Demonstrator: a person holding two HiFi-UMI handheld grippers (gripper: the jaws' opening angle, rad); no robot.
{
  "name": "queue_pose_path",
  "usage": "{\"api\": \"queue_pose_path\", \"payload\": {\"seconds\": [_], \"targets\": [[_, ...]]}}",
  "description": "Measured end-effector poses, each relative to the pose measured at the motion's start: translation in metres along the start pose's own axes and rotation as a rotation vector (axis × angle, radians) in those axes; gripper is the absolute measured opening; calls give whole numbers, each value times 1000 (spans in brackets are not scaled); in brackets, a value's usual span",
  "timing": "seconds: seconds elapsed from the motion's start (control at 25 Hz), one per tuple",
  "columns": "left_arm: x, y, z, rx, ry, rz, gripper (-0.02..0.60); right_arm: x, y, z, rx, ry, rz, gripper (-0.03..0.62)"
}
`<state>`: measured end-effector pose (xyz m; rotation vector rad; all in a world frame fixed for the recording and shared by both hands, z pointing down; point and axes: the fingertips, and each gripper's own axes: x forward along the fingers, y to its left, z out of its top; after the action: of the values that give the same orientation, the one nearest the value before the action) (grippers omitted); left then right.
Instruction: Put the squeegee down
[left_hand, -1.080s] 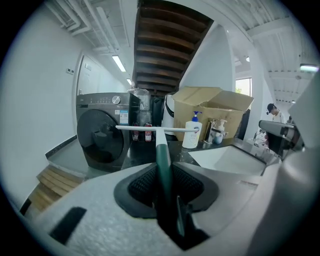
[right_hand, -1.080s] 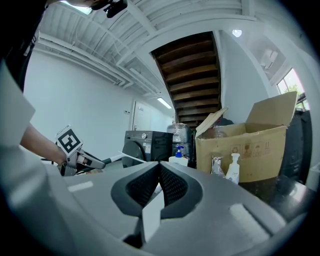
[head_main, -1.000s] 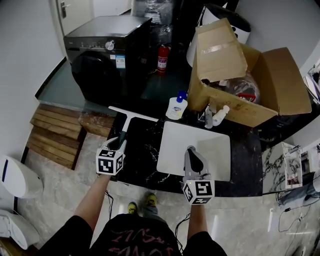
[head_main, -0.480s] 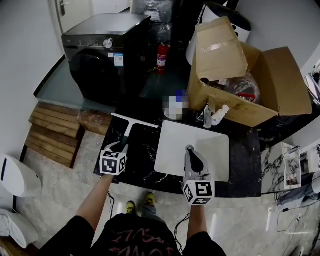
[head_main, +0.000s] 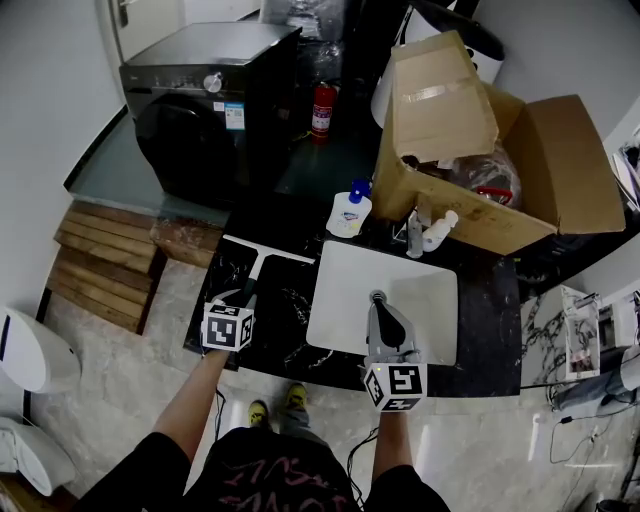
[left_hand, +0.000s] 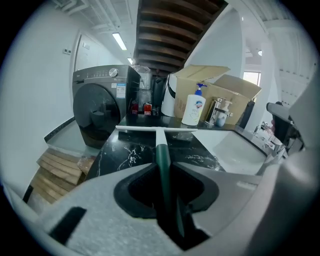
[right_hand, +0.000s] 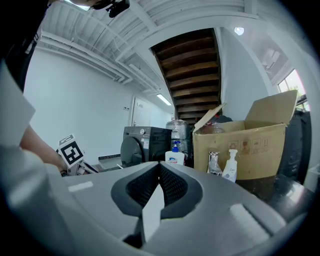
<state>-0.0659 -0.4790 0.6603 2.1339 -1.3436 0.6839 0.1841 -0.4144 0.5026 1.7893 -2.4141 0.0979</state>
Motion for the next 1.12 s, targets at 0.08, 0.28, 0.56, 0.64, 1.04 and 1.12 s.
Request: {"api": "queue_pose_path", "payload": {"seconds": [0.08, 0.28, 0.56, 0.64, 1.04, 1.12], "targets": [[3, -1, -2, 3, 8, -3, 100, 1, -1, -2, -1, 4, 0, 11], [6, -1, -6, 13, 17, -1, 100, 4, -2, -5, -9, 13, 3, 11], [9, -1, -7, 16, 29, 4, 100, 6, -4, -4, -3, 13, -1, 11], [10, -2, -9, 16, 40, 4, 100, 7, -5, -5, -2, 12, -2, 11], [11, -2, -9, 25, 51, 6, 103, 7, -3, -5, -7, 15, -2, 11], [11, -3, -9, 28, 50, 6, 109, 5, -4, -5, -7, 14, -4, 11]]}}
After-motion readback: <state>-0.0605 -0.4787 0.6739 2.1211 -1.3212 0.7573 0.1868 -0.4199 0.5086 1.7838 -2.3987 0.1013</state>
